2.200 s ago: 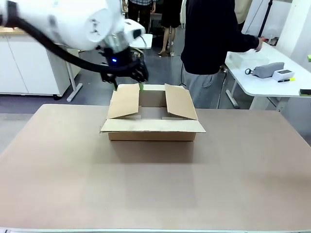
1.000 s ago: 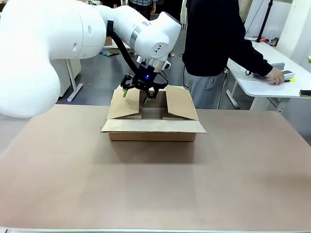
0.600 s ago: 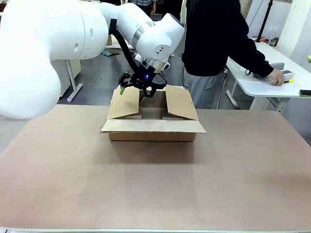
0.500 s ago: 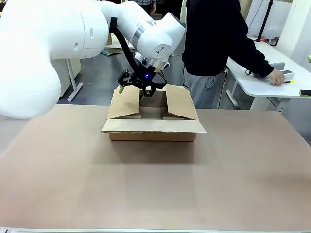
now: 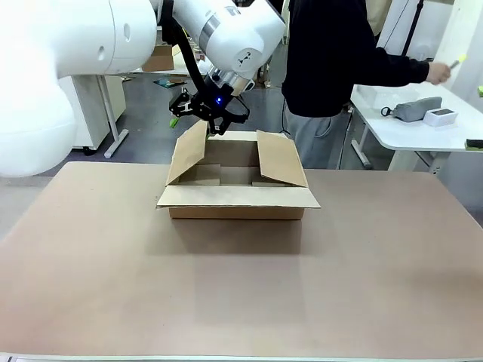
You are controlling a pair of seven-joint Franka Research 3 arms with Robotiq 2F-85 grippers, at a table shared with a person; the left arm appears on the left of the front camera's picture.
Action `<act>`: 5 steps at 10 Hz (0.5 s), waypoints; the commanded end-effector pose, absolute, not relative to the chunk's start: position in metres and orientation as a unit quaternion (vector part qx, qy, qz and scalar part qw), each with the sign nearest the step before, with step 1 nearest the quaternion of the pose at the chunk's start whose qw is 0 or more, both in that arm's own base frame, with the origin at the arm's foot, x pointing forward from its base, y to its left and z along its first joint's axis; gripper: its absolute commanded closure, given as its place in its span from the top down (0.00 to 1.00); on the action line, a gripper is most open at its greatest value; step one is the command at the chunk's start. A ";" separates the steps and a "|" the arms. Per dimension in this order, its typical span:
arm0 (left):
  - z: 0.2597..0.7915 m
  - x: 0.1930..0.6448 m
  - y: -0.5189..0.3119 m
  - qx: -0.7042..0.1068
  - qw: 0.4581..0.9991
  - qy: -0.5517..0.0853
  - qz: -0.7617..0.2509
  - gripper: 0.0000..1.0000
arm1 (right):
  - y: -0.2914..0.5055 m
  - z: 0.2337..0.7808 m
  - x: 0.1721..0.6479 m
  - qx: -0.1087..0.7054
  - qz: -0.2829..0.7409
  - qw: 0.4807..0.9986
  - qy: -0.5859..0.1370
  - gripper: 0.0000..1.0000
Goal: Pack the gift set into the box.
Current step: Place both hands on the side flaps of the Package Box and spread them outward.
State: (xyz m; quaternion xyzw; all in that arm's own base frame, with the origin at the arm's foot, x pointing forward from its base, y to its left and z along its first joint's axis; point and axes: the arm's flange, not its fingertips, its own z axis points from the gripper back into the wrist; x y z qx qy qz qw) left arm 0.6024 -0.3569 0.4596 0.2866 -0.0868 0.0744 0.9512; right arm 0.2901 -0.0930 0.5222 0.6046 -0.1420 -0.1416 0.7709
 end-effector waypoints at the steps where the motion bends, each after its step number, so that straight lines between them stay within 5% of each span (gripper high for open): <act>1: 0.469 0.587 -0.330 0.278 0.952 -0.091 0.093 1.00 | -0.095 0.522 0.288 0.601 -0.131 0.775 -0.144 1.00; 5: 0.484 0.567 -0.250 0.172 0.977 -0.078 0.097 1.00 | -0.095 0.522 0.288 0.601 -0.131 0.775 -0.144 1.00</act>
